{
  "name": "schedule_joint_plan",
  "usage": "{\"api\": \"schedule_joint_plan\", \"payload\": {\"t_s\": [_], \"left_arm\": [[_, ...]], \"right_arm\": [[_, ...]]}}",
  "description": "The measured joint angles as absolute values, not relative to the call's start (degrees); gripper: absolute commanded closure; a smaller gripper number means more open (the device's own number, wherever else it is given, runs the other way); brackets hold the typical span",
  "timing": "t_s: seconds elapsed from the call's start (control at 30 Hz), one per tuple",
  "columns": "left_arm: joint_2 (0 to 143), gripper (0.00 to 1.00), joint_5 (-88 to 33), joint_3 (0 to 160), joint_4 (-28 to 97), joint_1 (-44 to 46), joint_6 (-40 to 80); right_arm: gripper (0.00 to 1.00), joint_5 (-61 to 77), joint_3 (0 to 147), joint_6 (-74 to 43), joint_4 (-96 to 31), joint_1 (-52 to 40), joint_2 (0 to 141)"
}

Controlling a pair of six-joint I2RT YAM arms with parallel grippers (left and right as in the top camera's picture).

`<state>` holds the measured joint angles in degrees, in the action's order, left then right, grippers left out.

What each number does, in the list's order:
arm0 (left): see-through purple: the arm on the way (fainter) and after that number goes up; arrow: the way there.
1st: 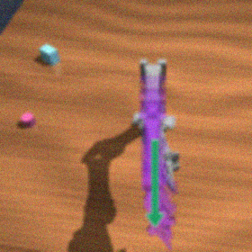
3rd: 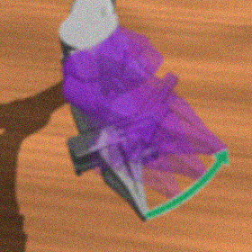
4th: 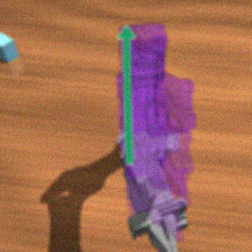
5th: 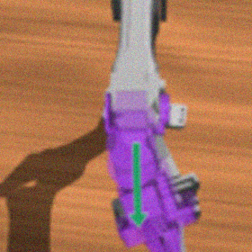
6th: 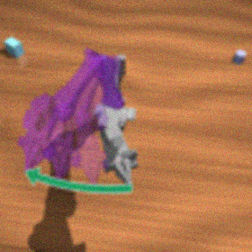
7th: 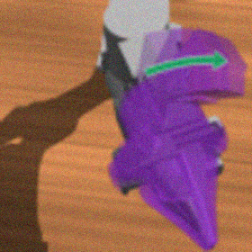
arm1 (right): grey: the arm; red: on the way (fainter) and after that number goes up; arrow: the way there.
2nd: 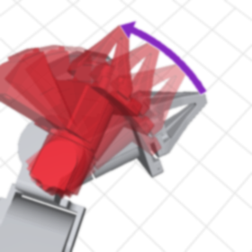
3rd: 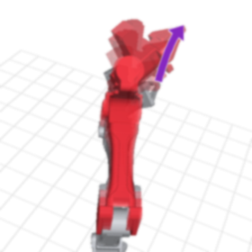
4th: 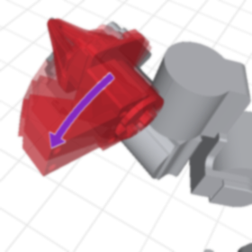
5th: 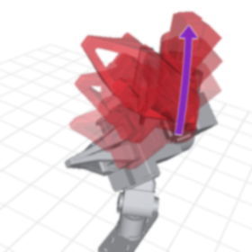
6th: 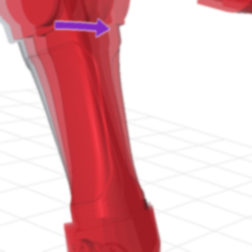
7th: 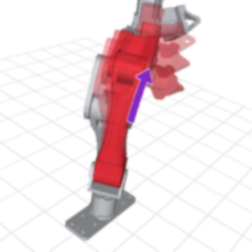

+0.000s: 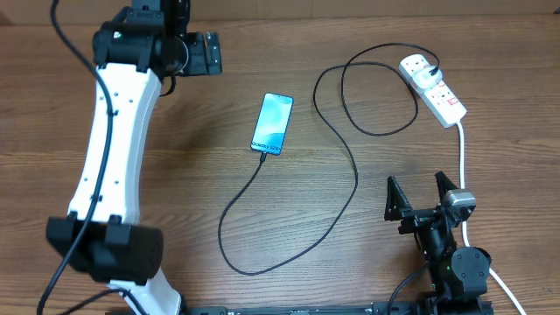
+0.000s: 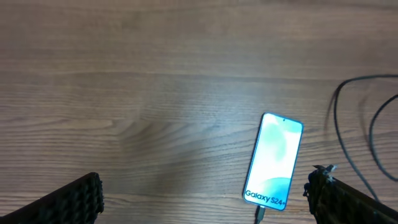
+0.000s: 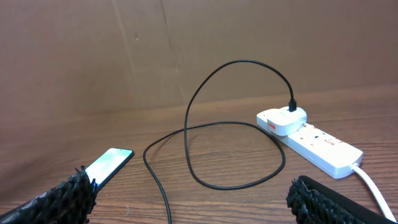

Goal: Plug charger to phone and switch on socket

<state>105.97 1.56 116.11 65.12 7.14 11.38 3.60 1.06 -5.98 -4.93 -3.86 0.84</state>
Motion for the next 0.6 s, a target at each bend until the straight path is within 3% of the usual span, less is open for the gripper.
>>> {"api": "schedule_joint_plan", "payload": {"t_s": [0.6], "left_arm": [[97.0,0.0,1.8,107.4,63.0,7.1,11.4]], "right_arm": [[0.0,3.6,1.1,-6.0,-5.0,-3.8,0.8]]}}
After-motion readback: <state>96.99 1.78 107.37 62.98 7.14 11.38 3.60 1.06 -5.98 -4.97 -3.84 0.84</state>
